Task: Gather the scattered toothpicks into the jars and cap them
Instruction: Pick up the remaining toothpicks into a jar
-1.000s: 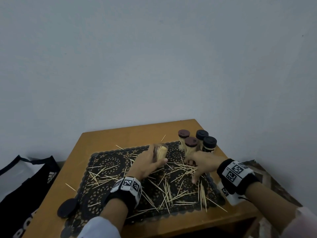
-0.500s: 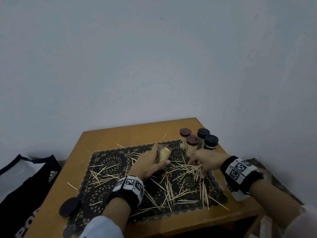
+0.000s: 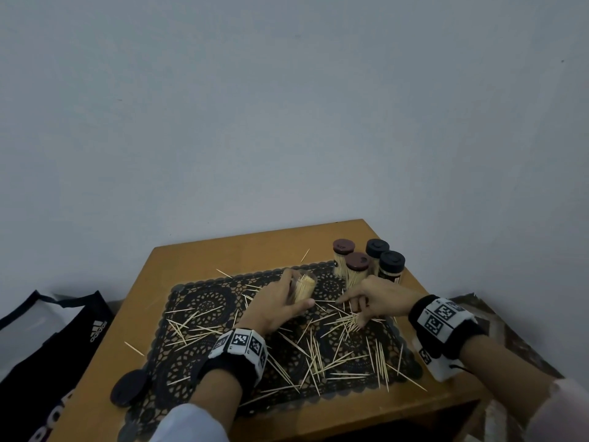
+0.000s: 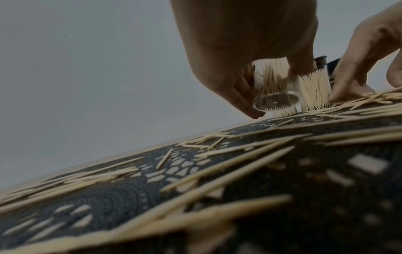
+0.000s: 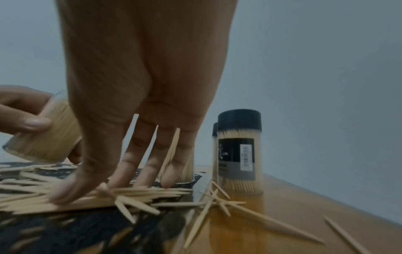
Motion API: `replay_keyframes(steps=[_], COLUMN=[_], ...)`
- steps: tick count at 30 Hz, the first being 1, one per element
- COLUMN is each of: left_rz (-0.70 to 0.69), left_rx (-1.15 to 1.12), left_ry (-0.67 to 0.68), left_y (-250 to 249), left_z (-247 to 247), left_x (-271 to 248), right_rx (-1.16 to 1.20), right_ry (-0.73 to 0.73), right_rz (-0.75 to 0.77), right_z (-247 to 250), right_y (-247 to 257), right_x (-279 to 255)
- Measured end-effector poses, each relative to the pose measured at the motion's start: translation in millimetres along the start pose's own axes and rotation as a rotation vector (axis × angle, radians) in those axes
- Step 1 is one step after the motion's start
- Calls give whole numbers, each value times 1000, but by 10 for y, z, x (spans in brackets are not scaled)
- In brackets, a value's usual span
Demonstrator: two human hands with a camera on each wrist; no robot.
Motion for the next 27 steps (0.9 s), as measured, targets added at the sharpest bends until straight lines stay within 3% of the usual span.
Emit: replay_keyframes(steps=[9,15,27], left_rz=[8,9,22], left_rx=[-15,8,13], left_ry=[9,35,52], left_y=[28,-32,-62], left_z=[26,14,4], left_x=[-18,-29,-29], right_rx=[-130,-386,-422], right_ry=[-26,-40,-30], right_rz=[1,53,62], right_z=[38,81,99], right_y=[-6,104,158], right_x=[-15,-17,-41])
Point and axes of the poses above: each hand's wrist, its own x-axis towards the middle knuckle, its own z-axis out of the back of the hand, y = z × x, the point moved 7 cm from there along x, towards the middle knuckle, and after that the axes turned 9 degrees about -x, right-handed, at the moved point
